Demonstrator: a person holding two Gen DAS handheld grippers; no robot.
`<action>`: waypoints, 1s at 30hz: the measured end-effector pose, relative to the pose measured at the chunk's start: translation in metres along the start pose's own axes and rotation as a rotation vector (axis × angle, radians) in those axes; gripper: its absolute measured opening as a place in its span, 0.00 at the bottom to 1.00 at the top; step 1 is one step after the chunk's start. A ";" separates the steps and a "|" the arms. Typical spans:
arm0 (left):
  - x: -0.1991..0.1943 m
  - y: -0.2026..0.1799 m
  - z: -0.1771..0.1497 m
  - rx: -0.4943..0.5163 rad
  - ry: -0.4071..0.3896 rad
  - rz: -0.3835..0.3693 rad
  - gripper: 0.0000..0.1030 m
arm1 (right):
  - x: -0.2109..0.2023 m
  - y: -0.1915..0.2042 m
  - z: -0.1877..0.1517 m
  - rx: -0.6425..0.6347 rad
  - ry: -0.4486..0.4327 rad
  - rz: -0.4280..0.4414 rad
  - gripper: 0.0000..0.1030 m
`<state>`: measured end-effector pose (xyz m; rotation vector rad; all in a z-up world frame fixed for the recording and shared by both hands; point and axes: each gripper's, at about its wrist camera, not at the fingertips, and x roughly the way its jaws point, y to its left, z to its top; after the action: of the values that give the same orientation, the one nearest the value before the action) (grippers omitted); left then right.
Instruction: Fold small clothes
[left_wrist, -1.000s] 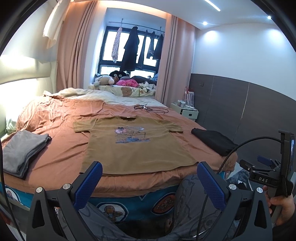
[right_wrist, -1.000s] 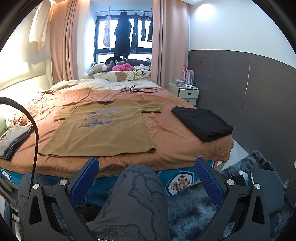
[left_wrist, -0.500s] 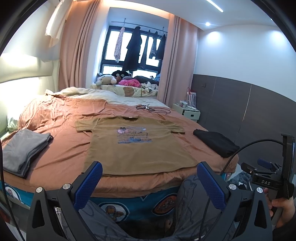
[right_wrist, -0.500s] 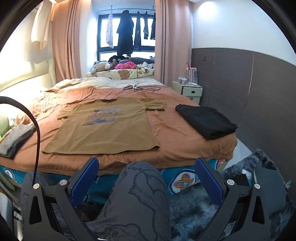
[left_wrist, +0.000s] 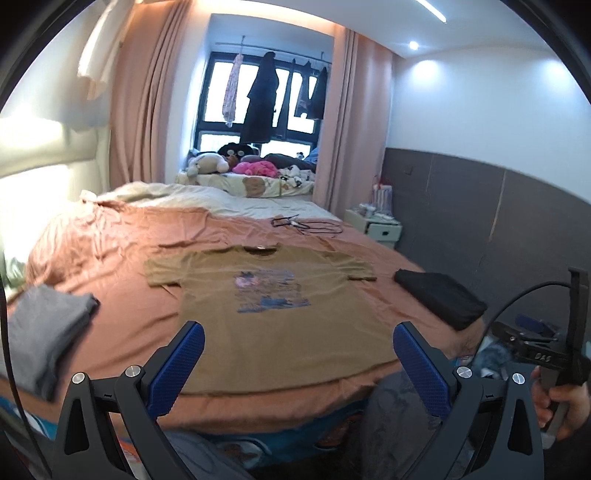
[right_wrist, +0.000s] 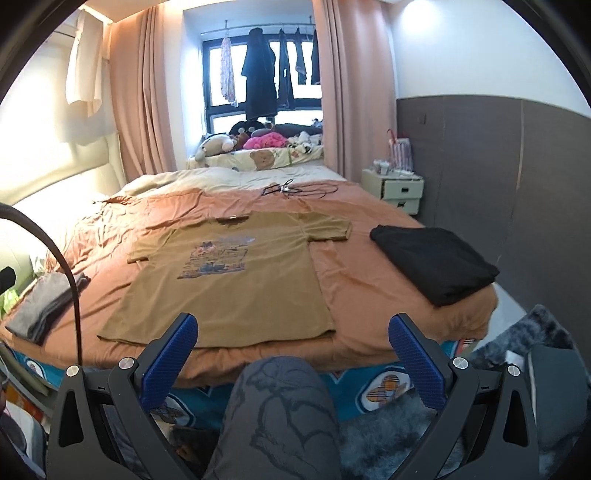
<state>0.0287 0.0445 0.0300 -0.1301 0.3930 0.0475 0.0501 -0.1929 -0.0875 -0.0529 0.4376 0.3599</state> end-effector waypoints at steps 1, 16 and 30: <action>0.007 0.001 0.005 0.013 0.012 0.012 0.99 | 0.007 -0.002 0.003 -0.006 0.008 0.003 1.00; 0.085 0.041 0.051 0.000 0.090 0.079 1.00 | 0.101 0.001 0.066 -0.029 0.055 -0.027 1.00; 0.165 0.102 0.089 -0.034 0.200 0.263 1.00 | 0.196 0.025 0.125 -0.005 0.108 0.070 1.00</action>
<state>0.2077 0.1614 0.0362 -0.1160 0.6080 0.3021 0.2576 -0.0890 -0.0564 -0.0625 0.5464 0.4289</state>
